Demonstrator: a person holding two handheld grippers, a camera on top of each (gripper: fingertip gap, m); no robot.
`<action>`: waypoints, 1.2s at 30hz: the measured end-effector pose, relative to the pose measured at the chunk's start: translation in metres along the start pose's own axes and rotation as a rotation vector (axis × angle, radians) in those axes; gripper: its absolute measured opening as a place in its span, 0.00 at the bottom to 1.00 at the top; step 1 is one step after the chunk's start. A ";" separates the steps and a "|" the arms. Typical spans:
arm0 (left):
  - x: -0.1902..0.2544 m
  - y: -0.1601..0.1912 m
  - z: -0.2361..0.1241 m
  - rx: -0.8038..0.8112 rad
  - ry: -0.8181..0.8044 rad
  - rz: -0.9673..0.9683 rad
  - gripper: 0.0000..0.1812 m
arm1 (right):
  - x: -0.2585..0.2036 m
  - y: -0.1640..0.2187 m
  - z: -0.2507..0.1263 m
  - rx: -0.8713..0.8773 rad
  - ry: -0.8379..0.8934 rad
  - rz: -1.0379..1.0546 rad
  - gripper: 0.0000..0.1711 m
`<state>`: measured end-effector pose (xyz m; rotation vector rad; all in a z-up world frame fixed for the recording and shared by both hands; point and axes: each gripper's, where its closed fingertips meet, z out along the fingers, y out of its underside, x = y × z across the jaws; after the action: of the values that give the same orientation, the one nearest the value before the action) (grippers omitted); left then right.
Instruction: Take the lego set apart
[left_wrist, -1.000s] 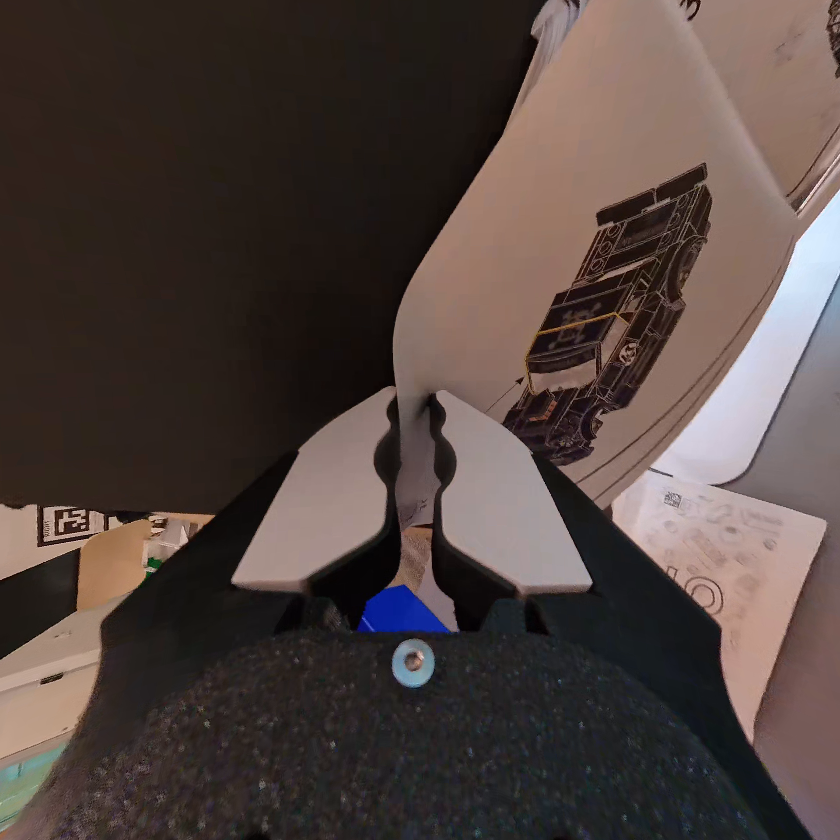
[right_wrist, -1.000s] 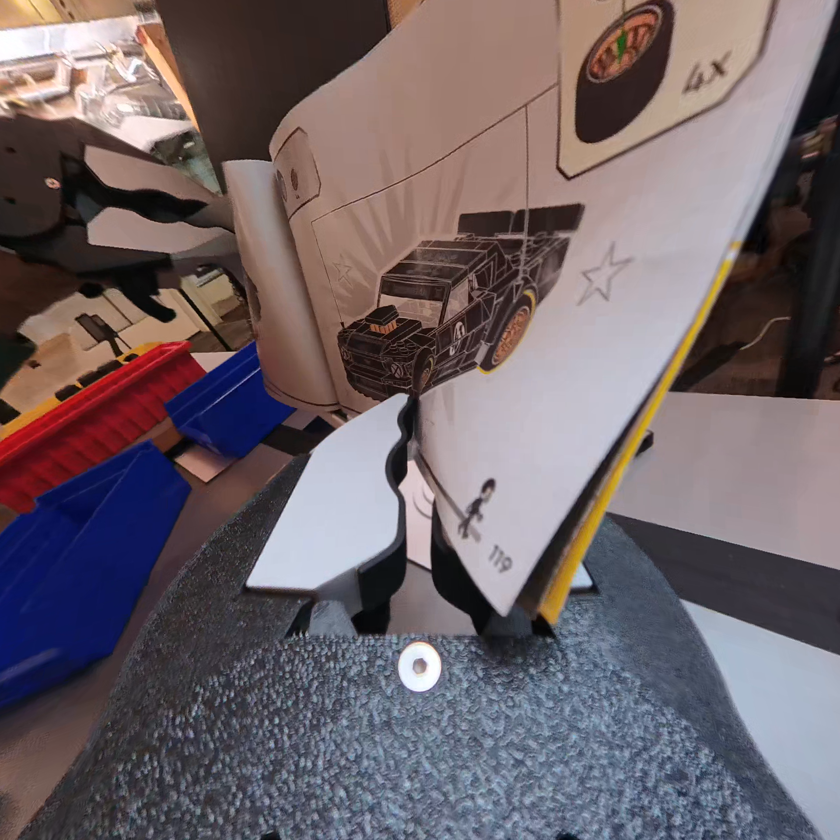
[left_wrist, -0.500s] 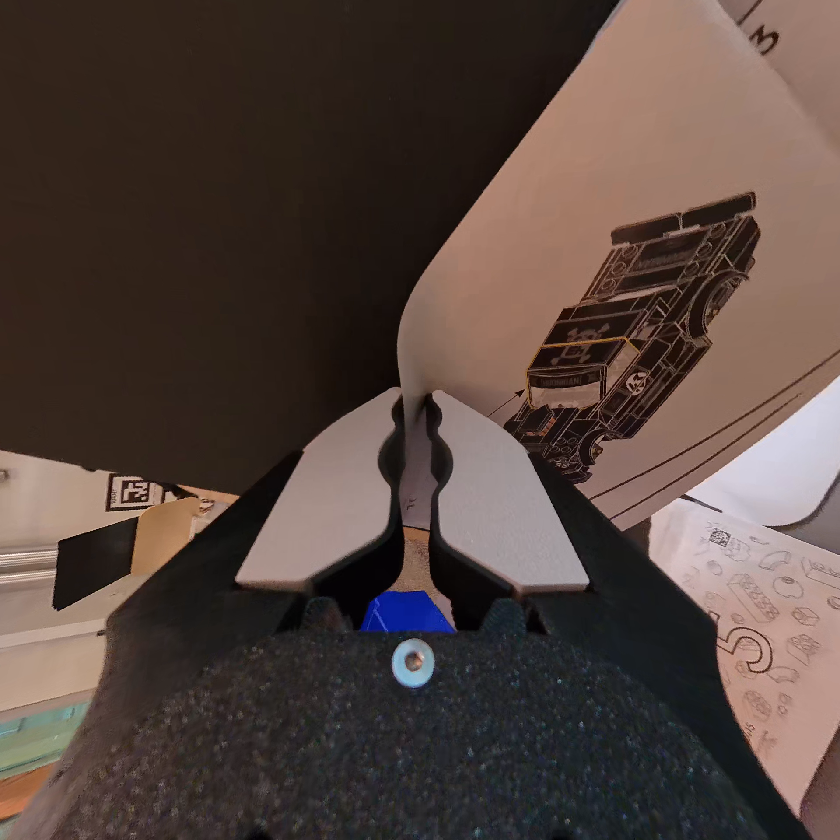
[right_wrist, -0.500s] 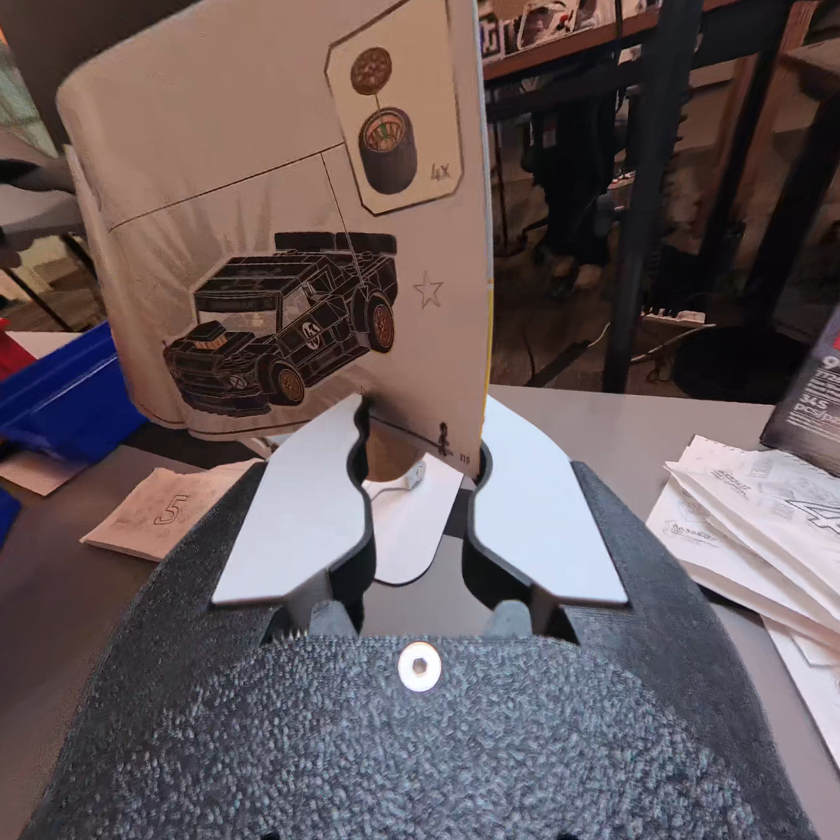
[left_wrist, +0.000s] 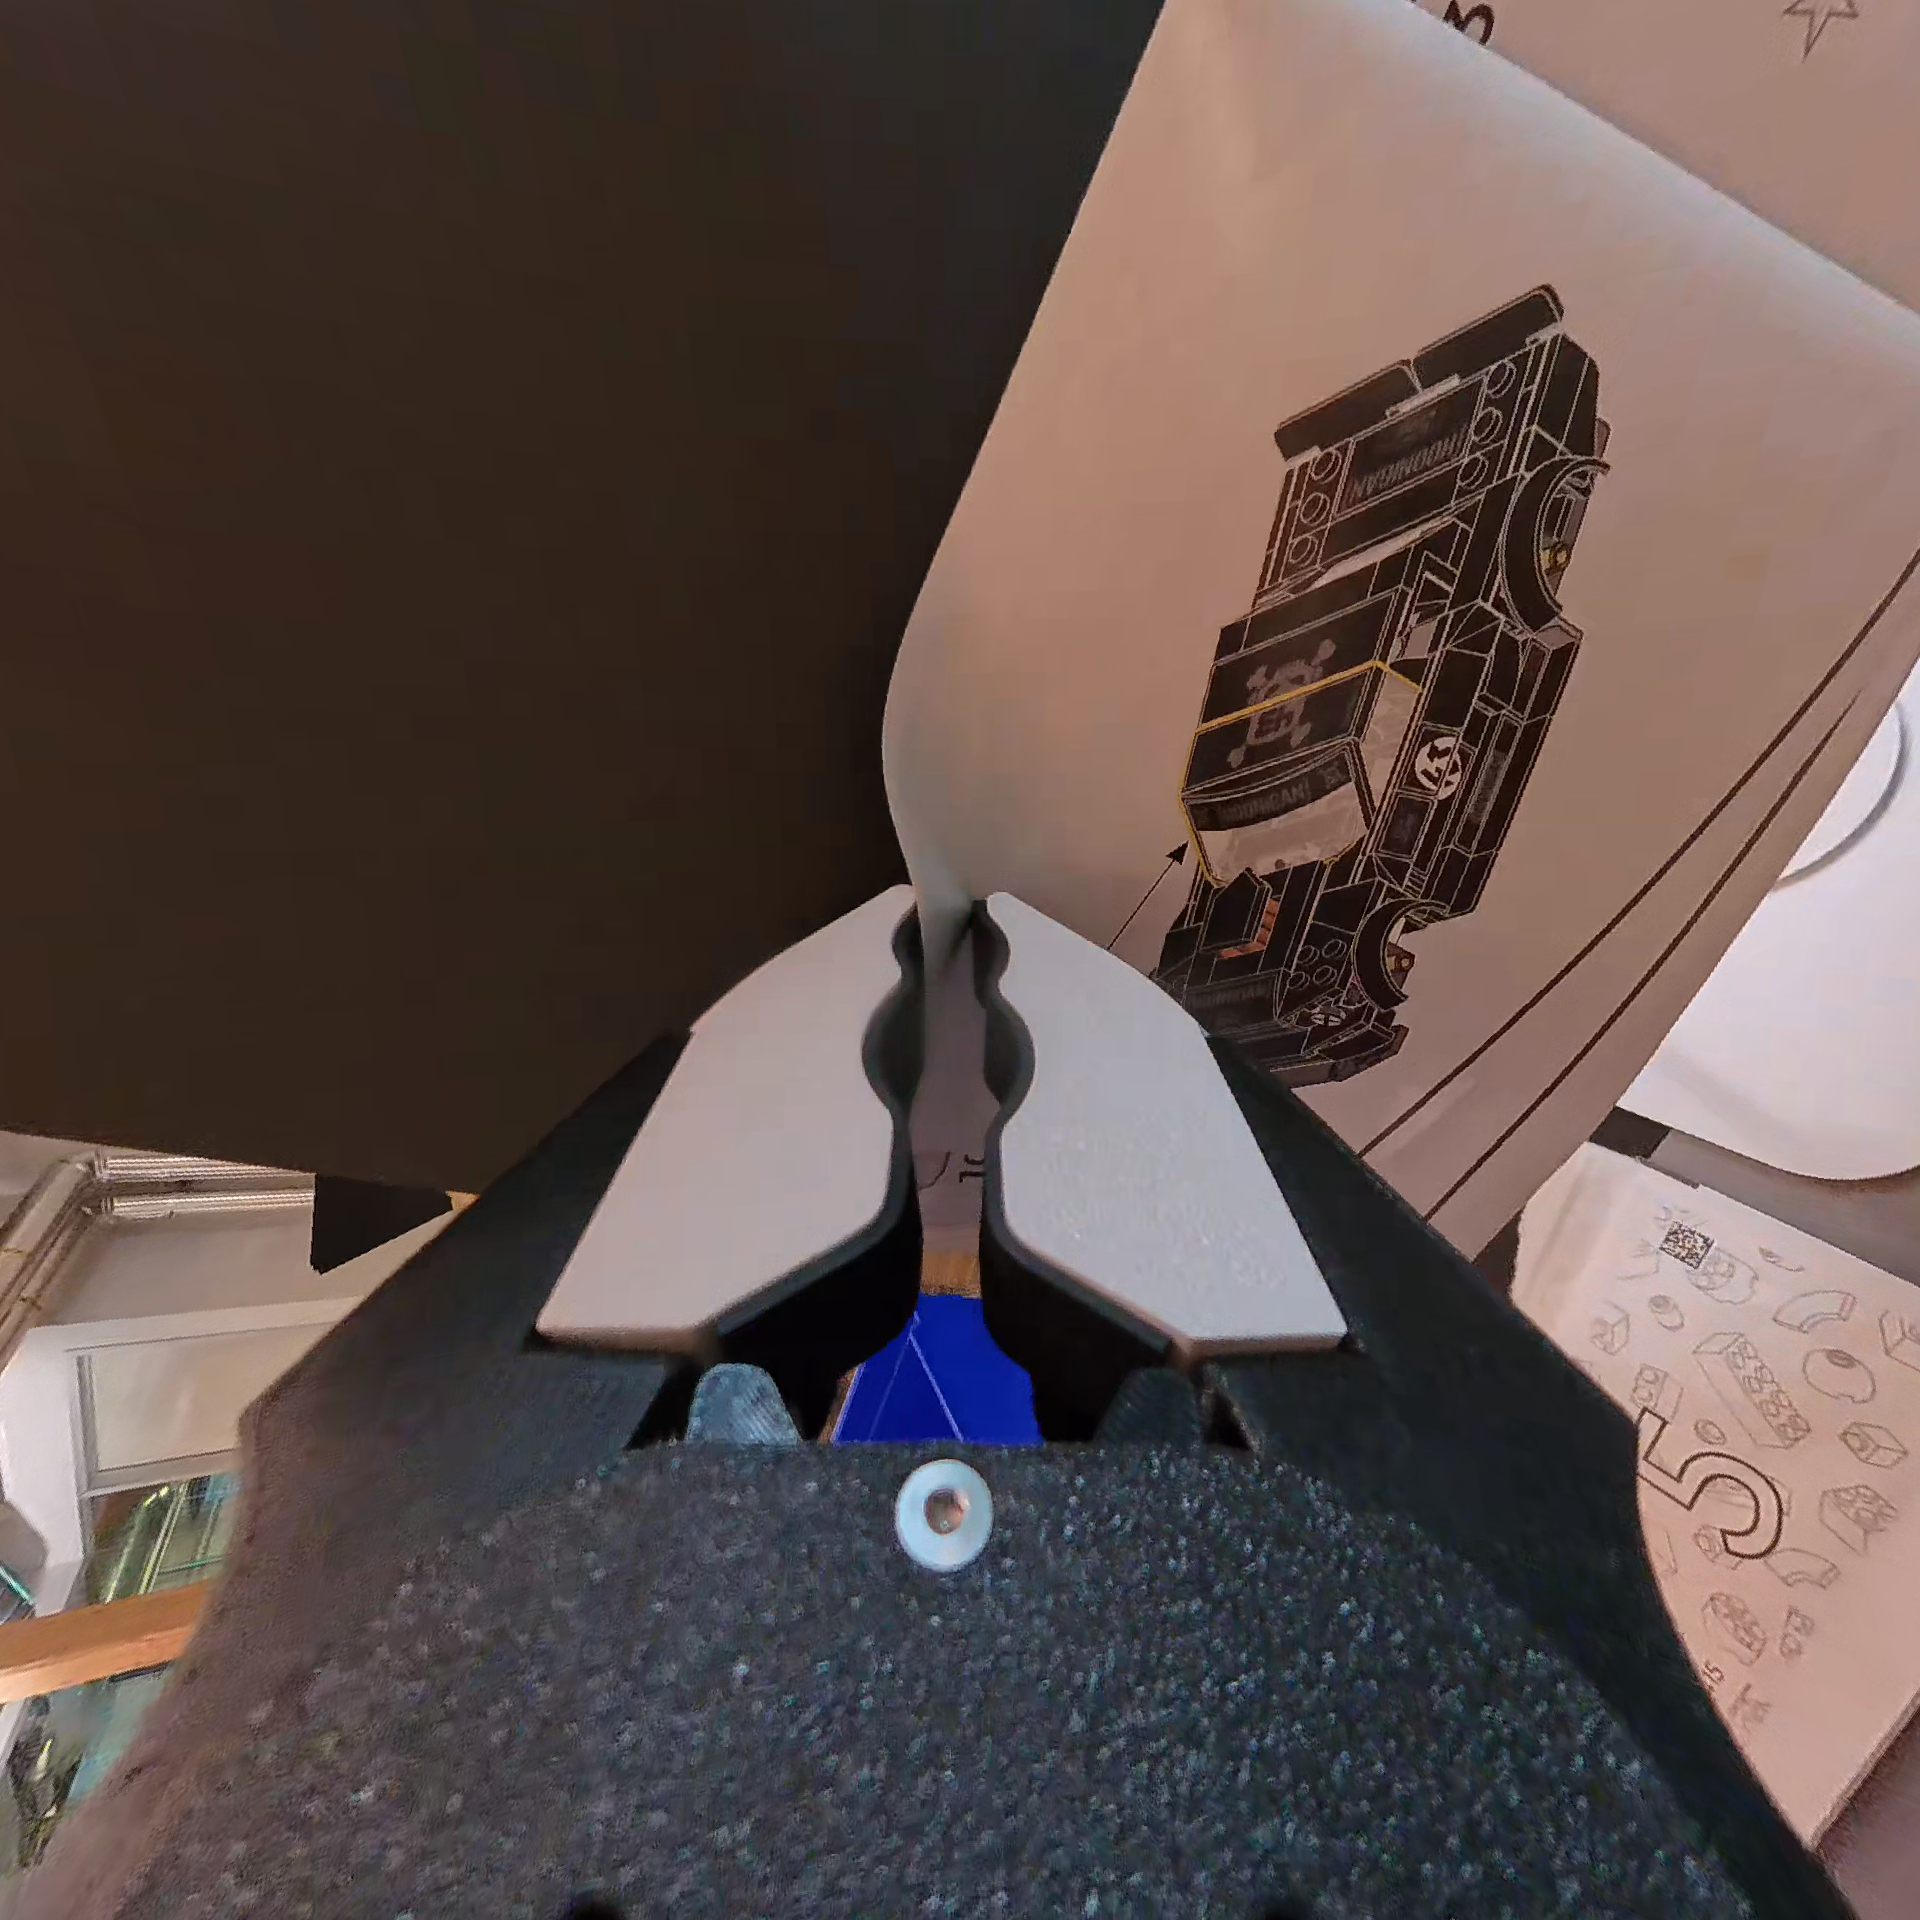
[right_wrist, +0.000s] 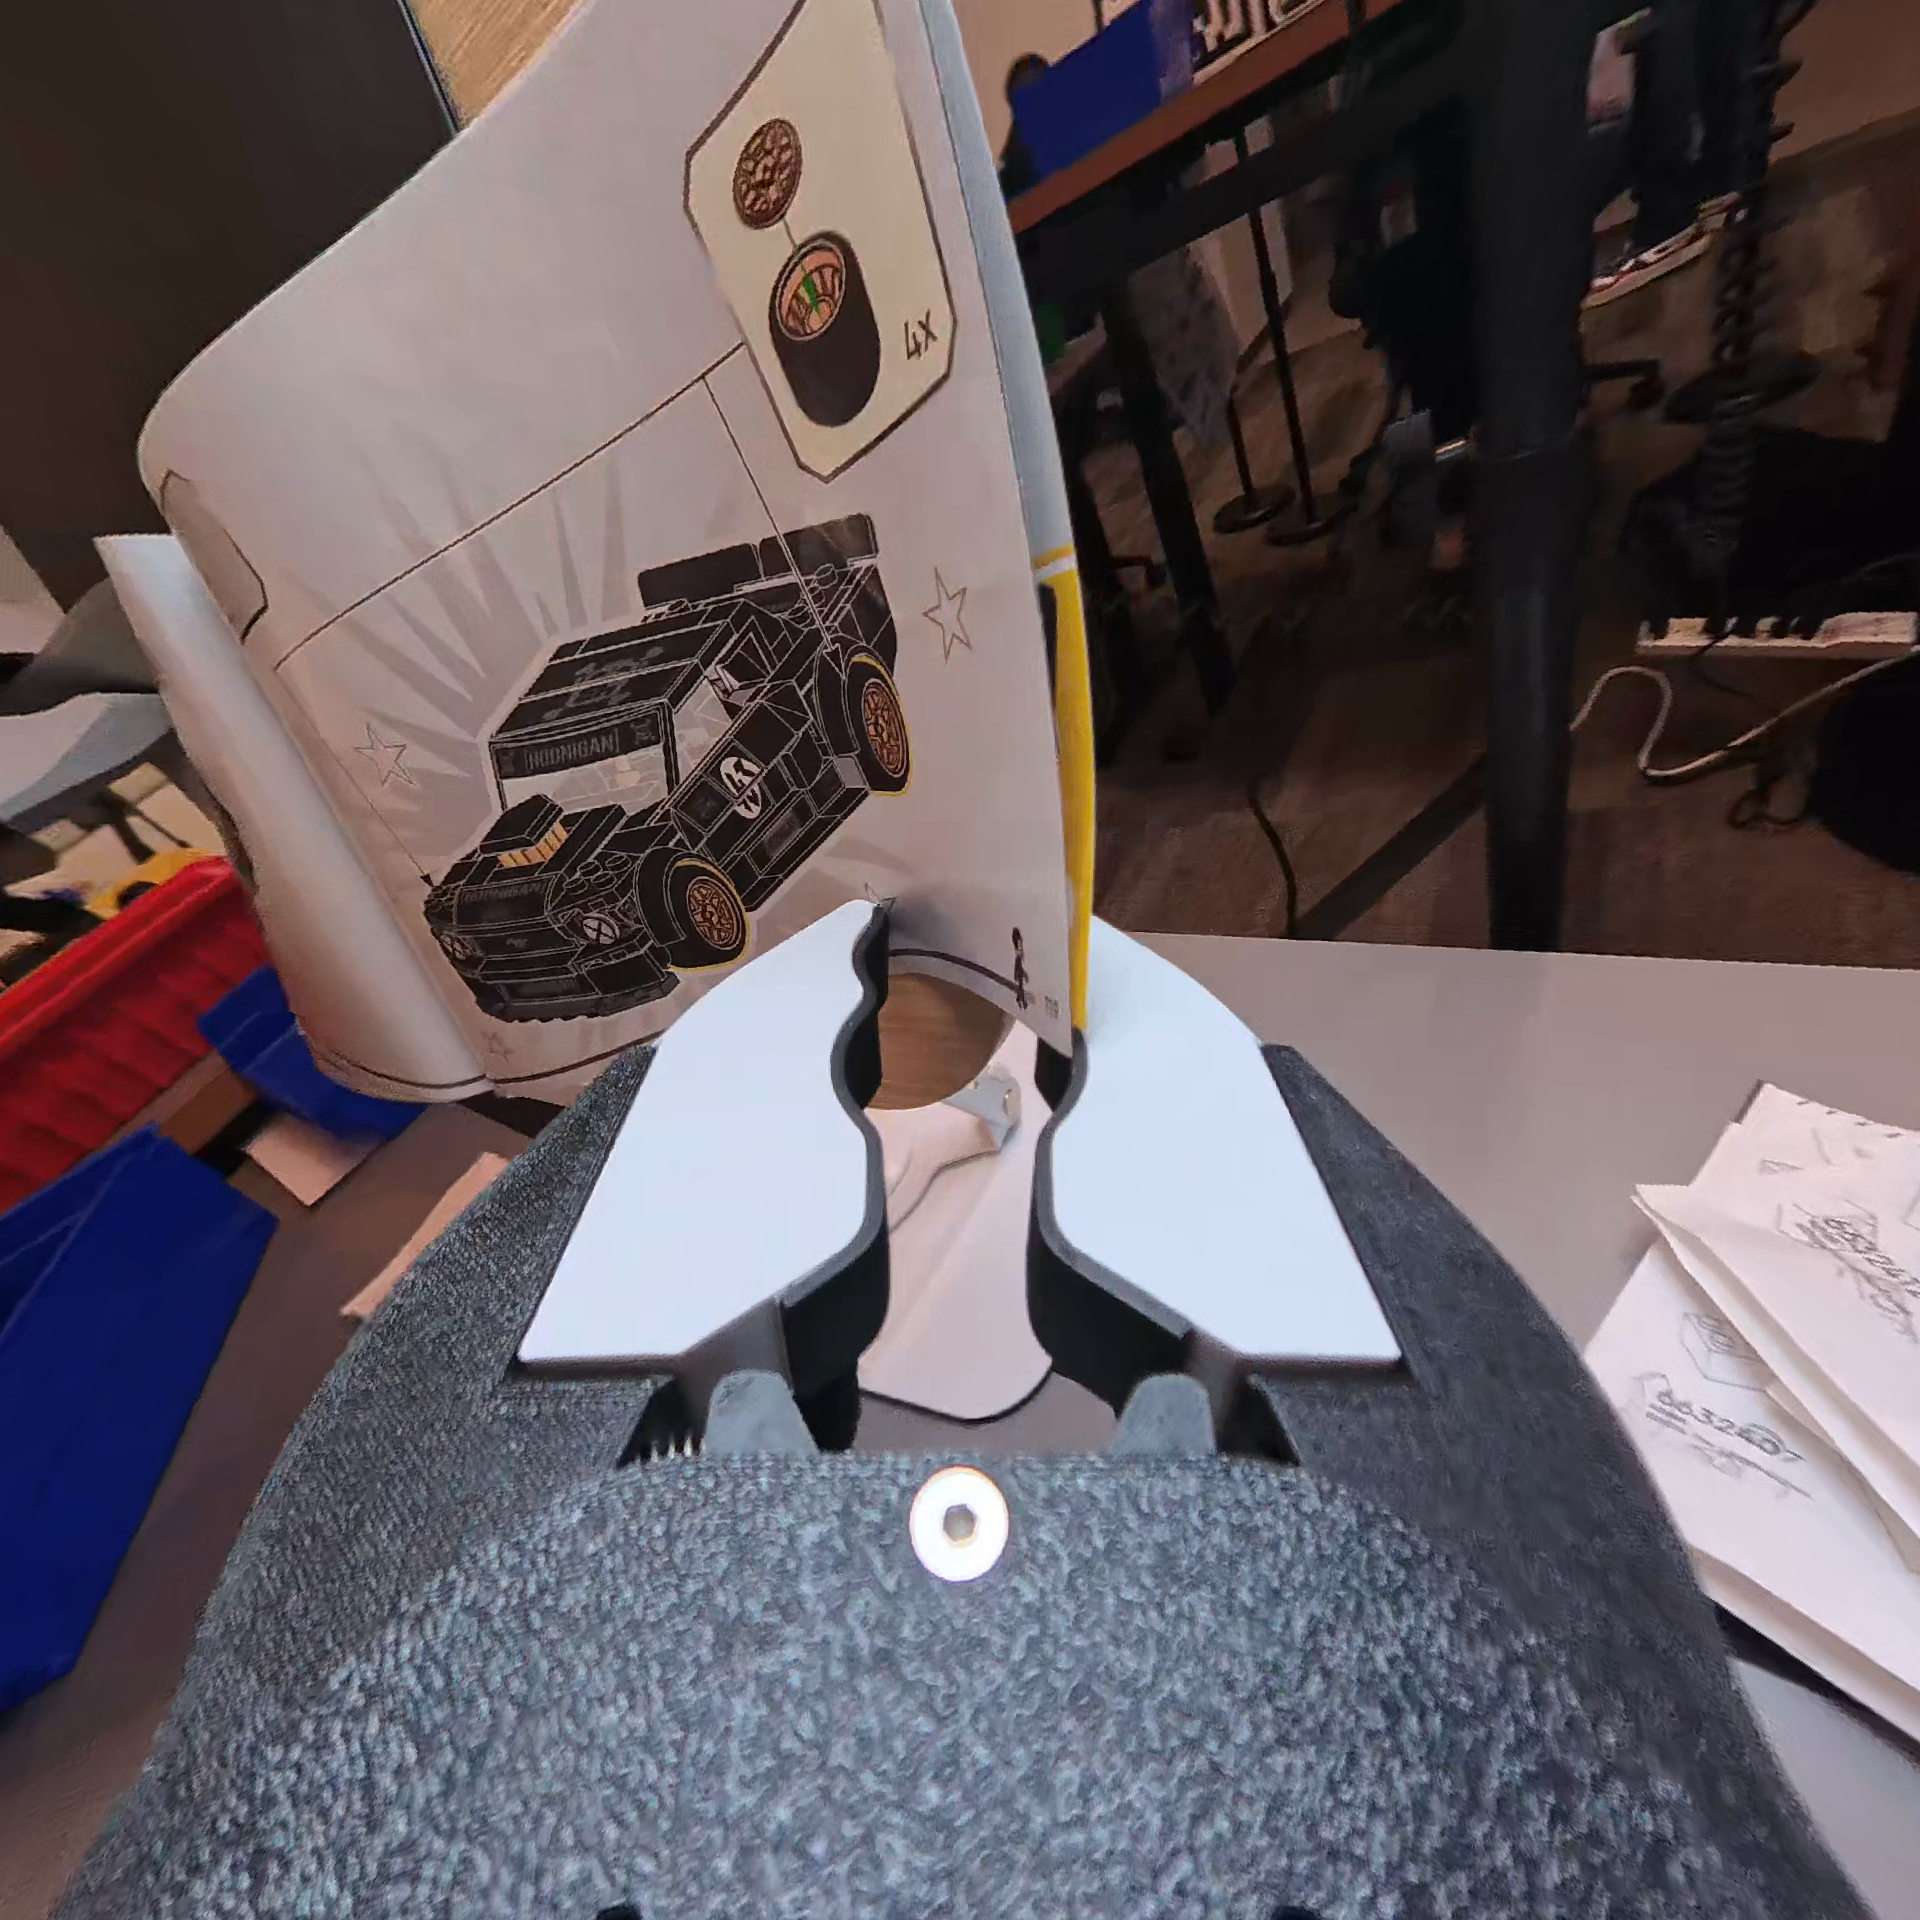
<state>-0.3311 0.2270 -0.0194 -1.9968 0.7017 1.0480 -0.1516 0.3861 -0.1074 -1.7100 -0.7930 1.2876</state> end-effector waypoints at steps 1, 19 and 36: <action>0.000 0.000 0.000 -0.001 0.000 -0.002 0.04 | 0.000 0.001 0.000 -0.005 -0.027 0.022 0.15; 0.005 -0.002 0.000 0.024 -0.044 0.014 0.02 | -0.057 0.005 -0.099 0.219 0.437 -0.417 0.22; 0.007 0.004 -0.003 0.066 -0.078 -0.002 0.01 | -0.152 0.017 0.062 -0.809 -0.248 -1.116 0.08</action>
<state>-0.3292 0.2213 -0.0258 -1.8895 0.6846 1.0818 -0.2531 0.2629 -0.0641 -1.2123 -2.2111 0.3691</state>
